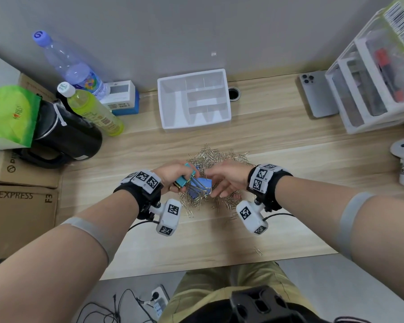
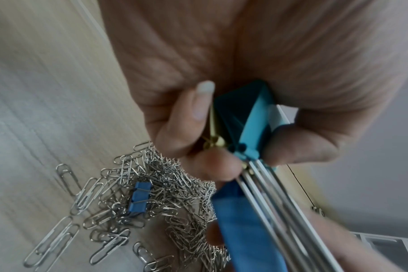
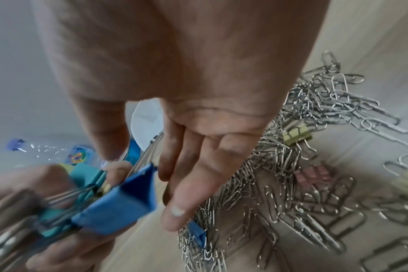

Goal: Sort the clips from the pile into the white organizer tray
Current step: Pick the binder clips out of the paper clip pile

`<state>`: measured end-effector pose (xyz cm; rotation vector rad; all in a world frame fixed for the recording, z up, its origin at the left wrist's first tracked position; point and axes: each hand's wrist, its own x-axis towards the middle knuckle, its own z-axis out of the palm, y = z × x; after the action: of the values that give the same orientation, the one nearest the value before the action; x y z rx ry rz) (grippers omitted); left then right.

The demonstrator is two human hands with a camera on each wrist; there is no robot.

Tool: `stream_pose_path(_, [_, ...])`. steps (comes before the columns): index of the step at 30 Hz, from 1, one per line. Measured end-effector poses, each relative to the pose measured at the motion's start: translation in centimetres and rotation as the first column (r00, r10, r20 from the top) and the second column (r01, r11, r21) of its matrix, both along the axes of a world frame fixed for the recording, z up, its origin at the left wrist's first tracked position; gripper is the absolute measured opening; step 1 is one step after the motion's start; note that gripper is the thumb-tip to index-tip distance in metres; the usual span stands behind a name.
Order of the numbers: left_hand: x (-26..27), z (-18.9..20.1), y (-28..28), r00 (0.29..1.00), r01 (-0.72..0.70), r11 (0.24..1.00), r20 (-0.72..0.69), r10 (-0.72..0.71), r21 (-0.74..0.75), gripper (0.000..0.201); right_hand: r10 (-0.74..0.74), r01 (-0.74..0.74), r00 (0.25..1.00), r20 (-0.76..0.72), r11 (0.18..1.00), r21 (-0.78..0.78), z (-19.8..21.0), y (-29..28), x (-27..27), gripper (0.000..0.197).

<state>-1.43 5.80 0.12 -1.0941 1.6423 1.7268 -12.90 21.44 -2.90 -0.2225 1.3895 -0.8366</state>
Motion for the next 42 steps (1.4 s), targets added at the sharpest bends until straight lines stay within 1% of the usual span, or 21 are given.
stream_pose_path(1, [0.0, -0.1, 0.0, 1.0, 0.0, 1.0, 0.001, 0.0, -0.009, 0.029, 0.026, -0.027, 1.0, -0.017, 0.999, -0.019, -0.2, 0.0, 0.1, 0.021])
stream_pose_path(3, [0.1, -0.1, 0.1, 1.0, 0.009, 1.0, 0.011, -0.009, -0.02, 0.027, 0.031, -0.034, 0.997, -0.069, 0.999, -0.041, -0.6, -0.1, 0.4, 0.01])
stream_pose_path(6, [0.2, 0.1, 0.3, 1.0, 0.012, 1.0, 0.028, -0.012, 0.001, 0.029, -0.003, 0.001, 0.993, -0.116, 1.0, -0.023, -1.3, -0.1, 0.5, 0.019])
stream_pose_path(8, [0.3, 0.2, 0.2, 0.999, 0.002, 1.0, 0.036, -0.003, 0.029, 0.032, -0.018, 0.014, 0.988, -0.156, 1.0, -0.027, -1.5, 0.1, 0.4, 0.017])
stream_pose_path(9, [0.2, 0.4, 0.1, 0.999, -0.006, 1.0, 0.047, 0.005, 0.031, 0.032, -0.006, -0.002, 0.978, -0.209, 0.999, -0.038, -1.5, 0.3, 0.2, 0.014])
stream_pose_path(10, [0.2, 0.4, -0.2, 0.998, -0.021, 0.999, 0.062, 0.02, 0.028, 0.031, 0.019, -0.031, 0.961, -0.275, 0.999, -0.039, -1.4, 0.4, -0.2, 0.011])
stream_pose_path(12, [0.3, 0.4, -0.7, 0.995, -0.063, 0.998, 0.08, 0.061, 0.018, 0.03, 0.045, -0.068, 0.919, -0.391, 0.997, -0.045, -0.9, 0.8, -0.9, 0.014])
stream_pose_path(14, [0.0, 0.6, -1.5, 0.991, -0.12, 0.992, 0.062, 0.118, 0.026, 0.03, -0.001, -0.026, 0.89, -0.456, 0.998, -0.053, -0.2, 0.9, -2.0, 0.02])
stream_pose_path(17, [-0.8, 0.9, -2.8, 0.969, -0.245, 0.969, 0.027, 0.244, 0.021, 0.022, -0.09, 0.059, 0.846, -0.525, 0.995, -0.076, 0.7, 0.7, -3.8, 0.022])
stream_pose_path(19, [-1.6, 1.3, -3.7, 0.938, -0.347, 0.937, 0.011, 0.347, 0.04, 0.021, -0.121, 0.083, 0.794, -0.595, 0.992, -0.091, 1.6, 0.1, -5.2, 0.022])
stream_pose_path(21, [-2.5, 1.7, -4.7, 0.898, -0.438, 0.893, -0.002, 0.441, 0.103, 0.021, -0.125, 0.086, 0.74, -0.661, 0.992, -0.091, 2.4, -0.9, -6.8, 0.021])
stream_pose_path(24, [-4.2, 2.1, -6.1, 0.876, -0.472, 0.867, -0.031, 0.482, 0.159, 0.019, -0.103, 0.084, 0.651, -0.752, 0.994, -0.064, 3.2, -2.6, -9.3, 0.018])
stream_pose_path(27, [-6.1, 2.6, -7.3, 0.85, -0.51, 0.845, -0.058, 0.524, 0.161, 0.015, -0.077, 0.065, 0.563, -0.823, 0.997, -0.048, 4.1, -4.6, -11.6, 0.01])
stream_pose_path(29, [-7.2, 2.6, -8.1, 0.827, -0.541, 0.824, -0.068, 0.558, 0.169, 0.014, -0.057, 0.034, 0.515, -0.855, 0.998, -0.046, 4.7, -6.1, -13.0, 0.014])
stream_pose_path(30, [-7.6, 2.6, -8.5, 0.823, -0.545, 0.819, -0.07, 0.564, 0.182, 0.013, -0.042, 0.011, 0.487, -0.873, 0.999, -0.042, 4.8, -6.8, -13.7, 0.013])
stream_pose_path(32, [-8.4, 2.3, -9.3, 0.822, -0.545, 0.814, -0.062, 0.566, 0.202, 0.012, 0.012, -0.026, 0.438, -0.899, 1.0, 0.001, 4.9, -8.2, -15.0, 0.005])
stream_pose_path(34, [-9.0, 1.8, -9.9, 0.821, -0.55, 0.81, -0.046, 0.569, 0.205, 0.013, 0.068, -0.05, 0.374, -0.925, 0.997, 0.053, 4.4, -9.3, -16.0, 0.006])
stream_pose_path(36, [-9.7, 1.1, -10.5, 0.827, -0.548, 0.819, -0.04, 0.561, 0.171, 0.015, 0.084, -0.071, 0.347, -0.934, 0.996, 0.063, 3.6, -10.3, -16.8, 0.01])
stream_pose_path(39, [-10.6, 0.2, -11.1, 0.833, -0.54, 0.831, -0.053, 0.55, 0.132, 0.017, 0.09, -0.126, 0.342, -0.935, 0.991, 0.049, 2.7, -11.5, -17.4, 0.009])
stream_pose_path(42, [-11.4, -0.5, -11.8, 0.835, -0.526, 0.827, -0.063, 0.546, 0.199, 0.018, 0.059, -0.14, 0.354, -0.933, 0.99, 0.01, 1.8, -12.5, -17.7, 0.011])
